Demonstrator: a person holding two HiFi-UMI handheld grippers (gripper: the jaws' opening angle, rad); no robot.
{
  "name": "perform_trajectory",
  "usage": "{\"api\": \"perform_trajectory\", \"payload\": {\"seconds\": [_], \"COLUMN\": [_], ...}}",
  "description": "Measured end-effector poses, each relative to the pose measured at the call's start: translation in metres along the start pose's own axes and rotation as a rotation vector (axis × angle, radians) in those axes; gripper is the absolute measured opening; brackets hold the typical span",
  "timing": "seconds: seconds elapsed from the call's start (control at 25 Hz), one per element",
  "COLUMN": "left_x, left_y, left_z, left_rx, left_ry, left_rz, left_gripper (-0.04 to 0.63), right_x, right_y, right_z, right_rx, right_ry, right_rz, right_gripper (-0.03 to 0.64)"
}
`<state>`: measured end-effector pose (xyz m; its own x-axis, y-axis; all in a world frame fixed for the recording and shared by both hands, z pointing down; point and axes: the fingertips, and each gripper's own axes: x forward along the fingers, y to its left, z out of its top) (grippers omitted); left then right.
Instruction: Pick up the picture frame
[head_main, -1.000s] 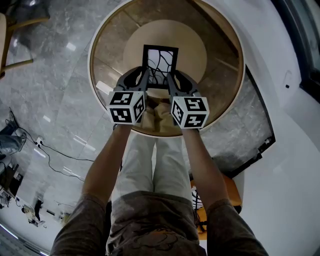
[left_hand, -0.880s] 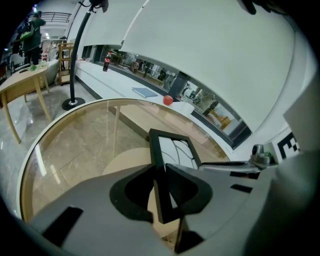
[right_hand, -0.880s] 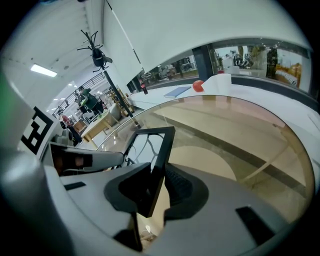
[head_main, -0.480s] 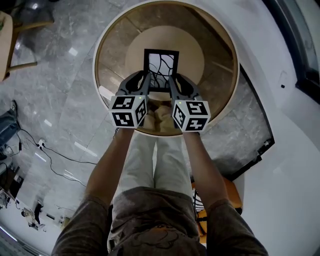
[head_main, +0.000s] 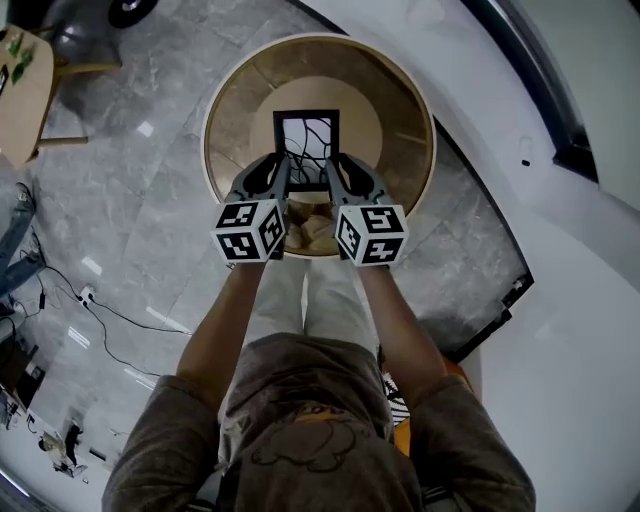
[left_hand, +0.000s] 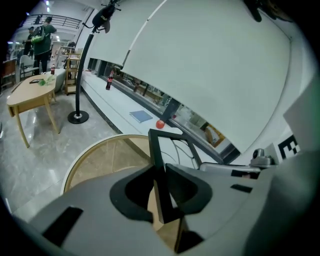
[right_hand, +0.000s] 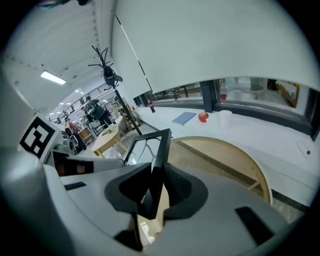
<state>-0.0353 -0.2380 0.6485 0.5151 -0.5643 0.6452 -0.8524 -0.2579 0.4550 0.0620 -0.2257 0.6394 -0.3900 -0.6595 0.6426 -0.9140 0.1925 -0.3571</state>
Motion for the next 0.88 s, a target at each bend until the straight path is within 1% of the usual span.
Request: {"api": "perform_trajectory", "payload": {"seconds": [0.12,0.24,0.48,0.6,0.72,0.88], "left_x": [-0.025,-0.056,-0.128,-0.162,-0.188,-0.215], "left_y": [-0.018,-0.035,-0.077,-0.092,-0.105,-0.119], "left_z": [0.022,0.048,0.102,0.127,0.142,0.154], "left_rx": [-0.005,0.018,0.059,0.055,0.075,0.107], "left_ry": [-0.018,-0.048,-0.147,-0.196,-0.229,-0.271], "left_rz": [-0.007,-0.012,-0.024,-0.040,-0.055,-0.054], "left_gripper": [0.089,0.089,0.088,0.088,0.089,0.089], "right_x": [-0.026,-0.054,-0.120,-0.149,-0.172,-0.194], "right_y": [0.014,0.033,0.075,0.097,0.112,0.127], "right_z": [0.026,0.053,0.112,0.139,0.156,0.169], "right_rx": [-0.005,-0.009,-0.065,-0.084,-0.103,-0.134], "right_ry": [-0.030,-0.066,-0.172,-0.229,-0.264,-0.295], "right_rz": [-0.005,0.003,0.030,0.050,0.073,0.092], "right_gripper": [0.095,0.095,0.095,0.095,0.095,0.095]}}
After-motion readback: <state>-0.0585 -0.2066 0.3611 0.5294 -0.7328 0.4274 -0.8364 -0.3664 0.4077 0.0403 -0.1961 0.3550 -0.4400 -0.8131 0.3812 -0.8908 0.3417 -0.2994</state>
